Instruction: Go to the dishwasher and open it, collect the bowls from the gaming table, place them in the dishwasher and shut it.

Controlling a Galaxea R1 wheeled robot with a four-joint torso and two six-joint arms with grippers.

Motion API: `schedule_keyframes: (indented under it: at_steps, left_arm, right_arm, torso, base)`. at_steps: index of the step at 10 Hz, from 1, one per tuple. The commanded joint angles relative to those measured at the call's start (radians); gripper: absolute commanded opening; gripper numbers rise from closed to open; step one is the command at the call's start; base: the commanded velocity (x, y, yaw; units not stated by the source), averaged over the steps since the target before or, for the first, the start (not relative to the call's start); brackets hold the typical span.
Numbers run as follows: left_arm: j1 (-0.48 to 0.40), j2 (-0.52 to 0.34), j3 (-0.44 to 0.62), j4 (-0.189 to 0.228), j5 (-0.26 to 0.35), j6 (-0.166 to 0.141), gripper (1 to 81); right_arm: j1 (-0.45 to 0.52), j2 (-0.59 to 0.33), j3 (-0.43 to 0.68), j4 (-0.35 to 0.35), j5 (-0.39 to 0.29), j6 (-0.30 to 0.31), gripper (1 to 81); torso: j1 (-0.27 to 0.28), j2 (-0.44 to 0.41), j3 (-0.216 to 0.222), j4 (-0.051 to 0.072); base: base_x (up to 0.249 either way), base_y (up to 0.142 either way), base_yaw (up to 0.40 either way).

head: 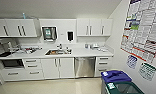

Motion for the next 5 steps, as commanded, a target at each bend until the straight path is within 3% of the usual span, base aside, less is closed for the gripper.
schedule_keyframes:
  at_steps: [1, 5]
  left_arm:
    - [-0.052, -0.020, 0.009, 0.012, 0.048, 0.000, 81.1]
    - [-0.050, -0.018, 0.009, 0.012, 0.048, 0.000, 81.1]
  right_arm:
    - [0.055, -0.023, 0.022, -0.005, -0.054, 0.000, 81.1]
    - [0.055, -0.020, 0.016, -0.005, -0.054, 0.000, 81.1]
  torso:
    - [0.000, 0.000, 0.000, 0.000]
    - [-0.001, 0.000, 0.000, 0.000]
  base:
    - [0.100, 0.000, 0.000]
    - [0.124, 0.000, 0.000]
